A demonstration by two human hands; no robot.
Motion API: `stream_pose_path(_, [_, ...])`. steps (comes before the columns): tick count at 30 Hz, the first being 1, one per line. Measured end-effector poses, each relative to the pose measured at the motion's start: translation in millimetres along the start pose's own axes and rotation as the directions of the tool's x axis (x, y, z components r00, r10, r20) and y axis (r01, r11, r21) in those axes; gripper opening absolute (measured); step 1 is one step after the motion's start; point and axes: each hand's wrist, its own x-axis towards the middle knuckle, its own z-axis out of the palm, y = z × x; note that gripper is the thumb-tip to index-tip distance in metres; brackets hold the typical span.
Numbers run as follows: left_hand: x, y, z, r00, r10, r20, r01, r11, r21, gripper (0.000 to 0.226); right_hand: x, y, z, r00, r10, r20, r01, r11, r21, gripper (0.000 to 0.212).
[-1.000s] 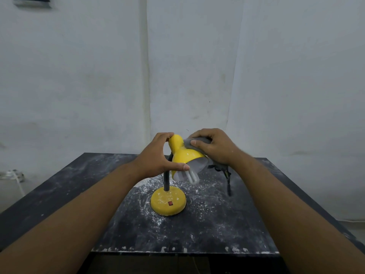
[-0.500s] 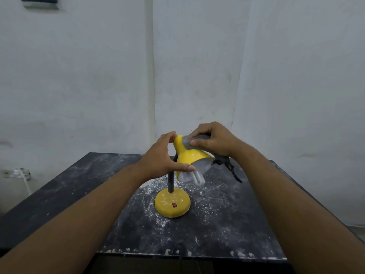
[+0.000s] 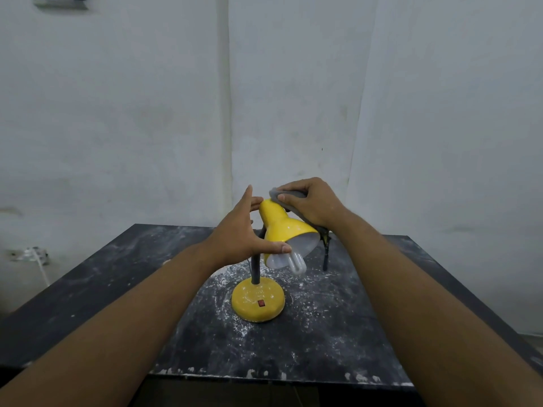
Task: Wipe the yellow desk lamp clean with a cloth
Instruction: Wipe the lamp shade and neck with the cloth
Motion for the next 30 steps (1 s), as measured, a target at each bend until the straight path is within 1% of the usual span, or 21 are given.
stream_pose_path(2, [-1,-1,0,1.000,0.012,-0.006,-0.012,1.000,0.007,0.167,-4,0,-3,0.999,0.010,-0.043,-0.010,1.000,-0.020,0.018])
stream_pose_path(3, [-1,-2,0,1.000,0.011,-0.013,-0.011,1.000,0.006,0.166,-8,0,-4,0.998,0.002,-0.059,-0.001,1.000,0.020,0.017])
stream_pose_path(5, [-2,-2,1,1.000,-0.002,-0.026,0.002,1.000,-0.010,0.163,-17,-4,-7,0.999,-0.031,-0.021,0.033,0.995,0.095,0.016])
stream_pose_path(7, [-2,0,3,1.000,-0.005,-0.027,0.004,1.000,-0.031,0.158,-27,-5,-9,0.998,-0.038,0.055,0.034,0.996,0.079,0.016])
stream_pose_path(9, [-2,0,6,1.000,0.010,-0.027,-0.011,0.999,-0.045,0.153,-38,1,-12,0.997,-0.010,0.078,0.004,0.997,0.074,0.017])
stream_pose_path(12, [-3,-2,7,0.999,0.029,-0.044,-0.030,0.999,-0.043,0.152,-59,13,-19,1.000,0.023,0.021,-0.026,0.992,0.120,0.019])
stream_pose_path(14, [-3,-4,8,0.998,0.031,-0.054,-0.032,0.999,-0.032,0.154,-74,24,-22,0.996,0.087,-0.005,-0.086,0.987,0.135,0.020])
stream_pose_path(16, [-3,-6,8,0.997,0.029,-0.072,-0.032,0.999,-0.038,0.157,-86,33,-20,0.986,0.164,-0.011,-0.162,0.983,0.087,0.022])
stream_pose_path(17, [-3,-6,8,0.996,0.028,-0.081,-0.032,0.998,-0.045,0.159,-90,35,-18,0.983,0.173,-0.065,-0.168,0.984,0.066,0.021])
stream_pose_path(18, [-2,-6,9,0.996,0.027,-0.085,-0.031,0.998,-0.049,0.160,-94,34,-16,0.973,0.165,-0.161,-0.154,0.985,0.082,0.020])
stream_pose_path(20, [-1,-6,9,0.996,0.025,-0.089,-0.030,0.998,-0.055,0.162,-98,23,-10,0.927,0.127,-0.352,-0.050,0.974,0.221,0.020])
stream_pose_path(21, [0,-5,9,0.996,0.023,-0.090,-0.029,0.998,-0.059,0.162,-99,16,-5,0.916,0.099,-0.390,0.016,0.959,0.281,0.021])
stream_pose_path(22, [0,-5,10,0.996,0.021,-0.091,-0.027,0.998,-0.063,0.162,-100,11,2,0.916,0.077,-0.393,0.058,0.945,0.321,0.022])
stream_pose_path(23, [0,-5,10,0.996,0.021,-0.090,-0.027,0.998,-0.064,0.161,-102,9,10,0.921,0.073,-0.382,0.066,0.939,0.338,0.022])
stream_pose_path(24, [0,-6,11,0.996,0.022,-0.089,-0.028,0.998,-0.062,0.160,-103,10,18,0.925,0.101,-0.367,0.041,0.933,0.358,0.021])
stream_pose_path(26, [0,-6,12,0.996,0.027,-0.079,-0.031,0.998,-0.049,0.157,-103,14,27,0.918,0.236,-0.318,-0.073,0.890,0.450,0.023])
stream_pose_path(28, [0,-6,13,0.997,0.031,-0.075,-0.034,0.998,-0.047,0.158,-102,13,30,0.897,0.372,-0.240,-0.174,0.795,0.581,0.027])
stream_pose_path(30, [-2,-6,14,0.996,0.029,-0.081,-0.033,0.998,-0.054,0.160,-102,7,30,0.869,0.479,-0.128,-0.282,0.689,0.667,0.029])
